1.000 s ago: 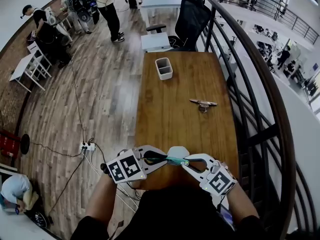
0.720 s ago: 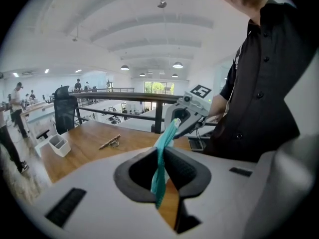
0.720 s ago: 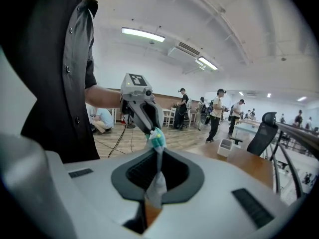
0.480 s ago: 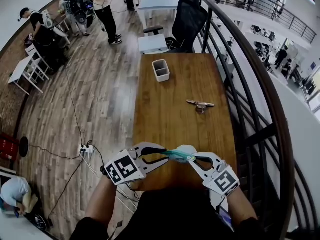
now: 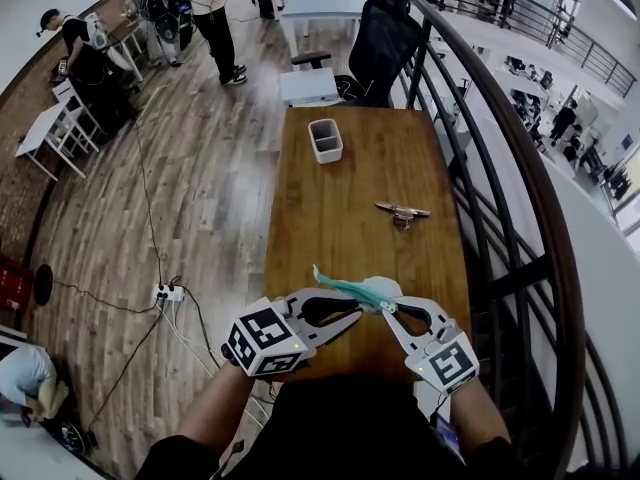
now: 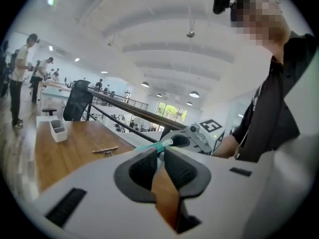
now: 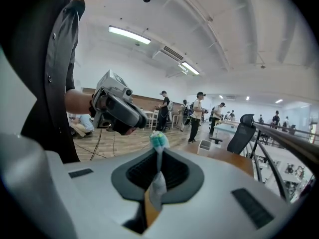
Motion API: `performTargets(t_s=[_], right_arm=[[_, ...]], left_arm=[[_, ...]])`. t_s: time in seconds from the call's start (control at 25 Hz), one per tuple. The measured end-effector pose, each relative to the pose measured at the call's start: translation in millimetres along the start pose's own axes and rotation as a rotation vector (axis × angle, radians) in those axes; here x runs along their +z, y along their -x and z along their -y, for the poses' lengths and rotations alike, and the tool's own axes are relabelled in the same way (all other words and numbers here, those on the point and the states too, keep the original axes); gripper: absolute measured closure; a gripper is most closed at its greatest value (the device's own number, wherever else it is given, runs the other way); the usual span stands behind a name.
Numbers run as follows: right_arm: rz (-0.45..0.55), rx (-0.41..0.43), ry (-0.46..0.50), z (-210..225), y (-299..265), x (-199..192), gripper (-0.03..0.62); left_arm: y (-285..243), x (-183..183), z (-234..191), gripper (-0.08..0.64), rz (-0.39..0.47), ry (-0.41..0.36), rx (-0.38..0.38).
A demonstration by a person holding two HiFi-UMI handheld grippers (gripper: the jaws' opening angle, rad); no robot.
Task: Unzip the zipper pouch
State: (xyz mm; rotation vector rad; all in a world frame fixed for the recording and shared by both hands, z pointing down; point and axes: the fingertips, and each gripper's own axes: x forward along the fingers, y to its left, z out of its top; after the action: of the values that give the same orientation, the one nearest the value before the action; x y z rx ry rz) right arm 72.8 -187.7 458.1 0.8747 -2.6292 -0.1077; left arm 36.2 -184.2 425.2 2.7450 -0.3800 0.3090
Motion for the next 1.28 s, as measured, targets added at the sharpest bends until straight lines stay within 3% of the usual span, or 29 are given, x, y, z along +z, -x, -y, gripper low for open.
performTargets(t_s=[0.2,0.4,0.56,0.8,1.08,1.28], right_arm=[[-0.028,-0.016,0.050,3,-5,6,0.591],[-0.048,-0.035,0.090,3,-10,15,0.591],[-0.084,-0.033,0.128,0,-15,14,0.591],[-0.136,-0.074,0.190,-2,-18,13,0.591],[-0.178,-0.081,0.305,-8,-24,14,0.591],[-0.207,-0.078,0.354,-11,-26,11,0.591]], left_arm=[[-3,15,-3,0.506,0.089,0.139,-0.007],[-9,20,0,0.505,0.101,0.150,-0.019],[-13,15,-3,0.491,0.076,0.092,0.025],[-16,8,3,0.391,0.049,0.130,-0.002],[-18,8,-4,0.383,0.056,0.180,0.019],[-21,3,-7,0.383,0.017,0.185,0.029]])
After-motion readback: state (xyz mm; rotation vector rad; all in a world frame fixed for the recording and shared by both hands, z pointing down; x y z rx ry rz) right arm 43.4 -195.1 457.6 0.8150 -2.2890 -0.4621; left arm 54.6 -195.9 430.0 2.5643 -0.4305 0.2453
